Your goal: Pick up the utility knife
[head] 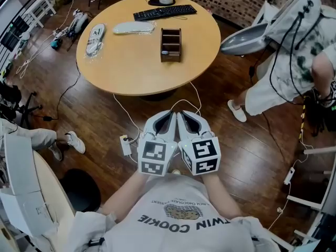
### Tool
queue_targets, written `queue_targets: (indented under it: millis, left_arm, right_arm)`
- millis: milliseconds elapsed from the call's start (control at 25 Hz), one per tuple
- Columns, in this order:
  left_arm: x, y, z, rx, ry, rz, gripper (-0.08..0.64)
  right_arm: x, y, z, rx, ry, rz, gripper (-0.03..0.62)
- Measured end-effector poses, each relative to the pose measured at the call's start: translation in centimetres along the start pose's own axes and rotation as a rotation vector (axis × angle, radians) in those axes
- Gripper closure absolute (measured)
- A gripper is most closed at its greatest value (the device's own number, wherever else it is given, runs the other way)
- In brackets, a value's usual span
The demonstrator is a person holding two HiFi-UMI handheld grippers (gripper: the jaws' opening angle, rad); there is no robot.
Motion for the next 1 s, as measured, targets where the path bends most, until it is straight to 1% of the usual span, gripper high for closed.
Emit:
queue_targets:
  millis: [320, 520, 720, 1000]
  left_arm:
    - [-2.4, -4.8, 6.0, 0.054, -0.013, 0.016, 0.554]
    - [-3.4, -7.4, 8.9, 0.099, -0.036, 0.020, 0.554]
    - [-4.3, -9.2, 11.1, 0.154, -0.119, 0.023, 0.554]
    - [-4.0, -11.3, 13.4, 0.213, -0.233, 0.051, 0.552]
  right_arm:
    - [-3.4, -6.7, -1.7, 0.052, -0.018, 0.007, 0.589]
    - [-4.5, -10.0, -2.4, 0.091, -0.031, 0.017, 0.589]
    - [-5.6, -12.7, -2.9, 0.128, -0.032, 0.013, 0.589]
    - [-6.1, -14.8, -3.3, 0.164, -0.030, 0.013, 0.589]
Point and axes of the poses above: the fingertips, and each gripper's own axes: y backward along the fingers, z to its left, x out of its underside, the point moved 3 cm from there along y, backward along the fingers, and after that the axes turned 4 degrees about x, right-handed, at the moved point
